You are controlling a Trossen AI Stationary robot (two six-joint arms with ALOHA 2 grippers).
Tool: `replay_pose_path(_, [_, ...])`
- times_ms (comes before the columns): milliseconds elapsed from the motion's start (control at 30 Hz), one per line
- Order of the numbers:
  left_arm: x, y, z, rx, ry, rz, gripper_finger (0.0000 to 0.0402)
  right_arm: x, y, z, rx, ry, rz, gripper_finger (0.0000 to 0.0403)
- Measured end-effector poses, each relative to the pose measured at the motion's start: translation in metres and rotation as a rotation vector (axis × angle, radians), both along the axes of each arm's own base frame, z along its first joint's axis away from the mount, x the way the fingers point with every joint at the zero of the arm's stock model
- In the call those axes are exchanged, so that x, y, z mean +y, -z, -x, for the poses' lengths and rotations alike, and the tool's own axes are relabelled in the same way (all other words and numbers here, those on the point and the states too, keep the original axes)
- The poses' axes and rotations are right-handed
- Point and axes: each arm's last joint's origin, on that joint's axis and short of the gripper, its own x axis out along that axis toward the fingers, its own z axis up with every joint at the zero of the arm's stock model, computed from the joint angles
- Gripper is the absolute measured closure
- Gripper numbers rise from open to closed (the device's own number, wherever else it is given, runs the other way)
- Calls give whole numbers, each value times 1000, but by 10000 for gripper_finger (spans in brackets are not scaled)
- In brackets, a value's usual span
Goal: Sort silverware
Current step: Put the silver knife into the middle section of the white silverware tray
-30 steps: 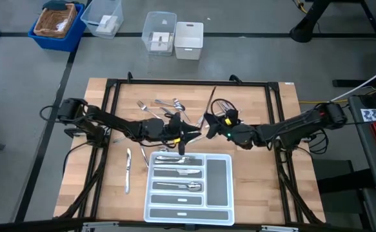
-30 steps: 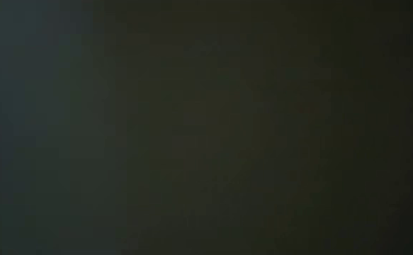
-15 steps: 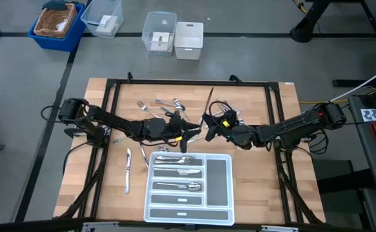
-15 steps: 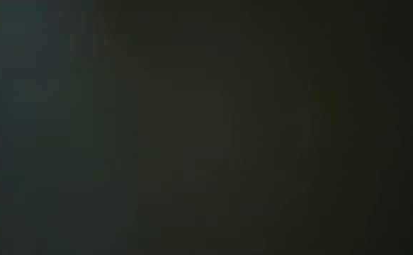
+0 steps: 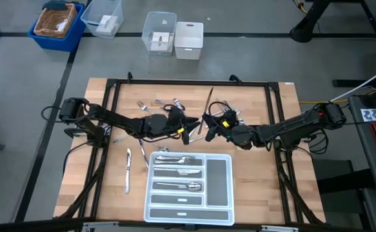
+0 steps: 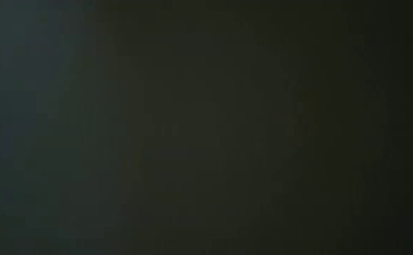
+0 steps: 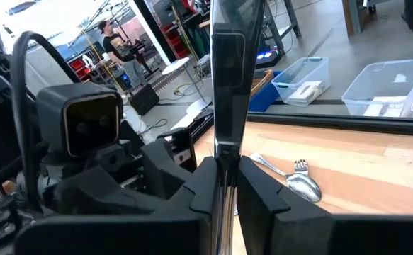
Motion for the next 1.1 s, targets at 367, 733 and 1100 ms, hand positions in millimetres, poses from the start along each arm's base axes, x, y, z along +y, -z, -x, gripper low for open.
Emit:
replay_pose_path(367, [-1,1,-1,-16,0,17,302,0,0,0,0,1,1,365])
replay_pose_path(733, [-1,0,-1,-33,0,17,302,0,0,0,0,2,1,365])
replay_pose_path(1100, [-1,3,-22,-37,-4,6,302,0,-1,0,-7,19,1,365])
